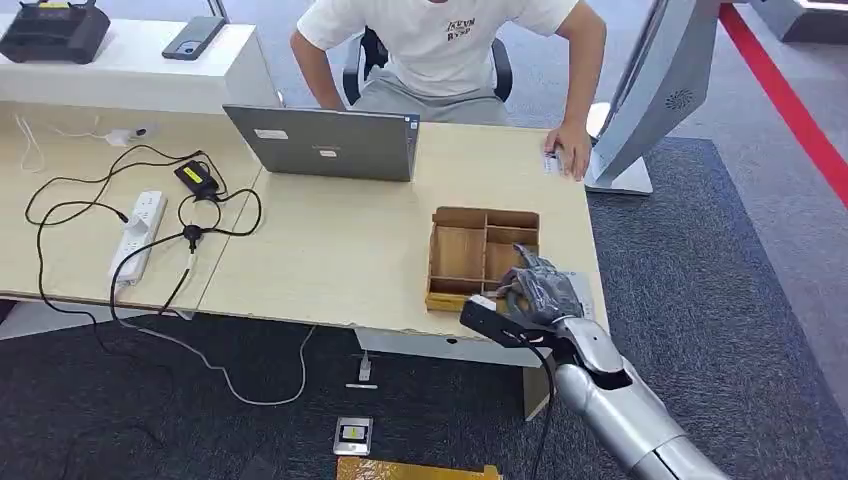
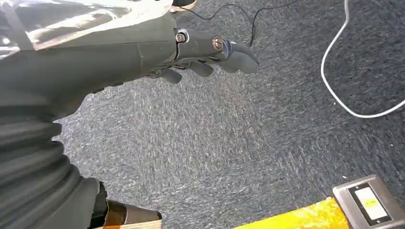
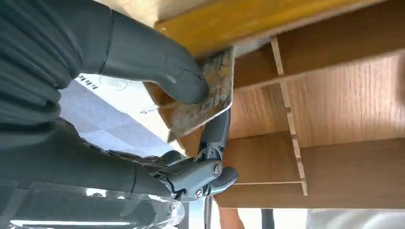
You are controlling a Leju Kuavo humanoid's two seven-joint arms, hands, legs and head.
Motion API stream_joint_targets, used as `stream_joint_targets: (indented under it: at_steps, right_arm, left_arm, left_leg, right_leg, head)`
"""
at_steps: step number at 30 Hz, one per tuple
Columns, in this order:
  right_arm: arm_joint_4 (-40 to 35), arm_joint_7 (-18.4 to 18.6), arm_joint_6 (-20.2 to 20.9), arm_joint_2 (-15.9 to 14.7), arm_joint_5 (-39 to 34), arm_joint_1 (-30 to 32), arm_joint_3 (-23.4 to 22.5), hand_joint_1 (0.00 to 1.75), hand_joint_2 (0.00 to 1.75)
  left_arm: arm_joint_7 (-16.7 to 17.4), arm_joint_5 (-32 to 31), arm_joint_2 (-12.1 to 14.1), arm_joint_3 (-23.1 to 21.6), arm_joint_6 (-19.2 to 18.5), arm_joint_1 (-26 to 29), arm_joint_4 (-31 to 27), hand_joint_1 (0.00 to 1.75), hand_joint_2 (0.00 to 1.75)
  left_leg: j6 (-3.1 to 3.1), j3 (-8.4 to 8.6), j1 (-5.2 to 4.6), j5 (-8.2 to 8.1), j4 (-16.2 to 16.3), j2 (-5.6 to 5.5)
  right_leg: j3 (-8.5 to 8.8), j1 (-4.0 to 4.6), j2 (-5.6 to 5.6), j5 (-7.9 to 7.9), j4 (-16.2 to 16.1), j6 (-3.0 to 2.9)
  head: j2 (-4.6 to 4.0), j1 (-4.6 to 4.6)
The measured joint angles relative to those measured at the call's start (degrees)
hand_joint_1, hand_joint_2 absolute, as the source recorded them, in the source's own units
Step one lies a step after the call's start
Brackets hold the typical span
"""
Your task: Pass the card to the sensor for recognition and then transmit it.
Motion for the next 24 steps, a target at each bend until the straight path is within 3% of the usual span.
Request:
stream_joint_targets:
  at_steps: [11,19,24]
  right_arm:
    - [0.0,-1.1,-0.6,0.0,-1.5,0.0,-0.1,1.75,1.75]
    - [-0.8,-3.0,-6.3,0.2,-4.4,-0.4,-2.1,1.75,1.75]
    - [-2.9,-4.0,-8.2,-0.1,-5.7,-4.3,-4.9,1.75,1.75]
  left_arm:
    - [-0.9,0.0,0.0,0.0,0.2,0.0,0.0,0.00,1.75]
    - [-0.9,-0.4,0.0,0.0,0.4,0.0,0.0,0.00,1.75]
    - [-1.0,-1.0,-0.1,0.0,0.5,-0.1,0.0,0.00,1.75]
  left_leg:
    - [0.00,0.00,0.00,0.00,0.0,0.00]
    - [0.00,0.00,0.00,0.00,0.0,-0.01]
    - [0.00,0.02,-0.01,0.01,0.0,0.03]
  right_leg:
    - [0.00,0.00,0.00,0.00,0.0,0.00]
    - [0.01,0.00,0.00,0.02,0.0,0.00]
    - [0.00,-0.01,0.00,0.03,0.0,0.01]
  head:
    - [0.00,-0.02]
    - [0.00,-0.02]
    - [0.00,0.00]
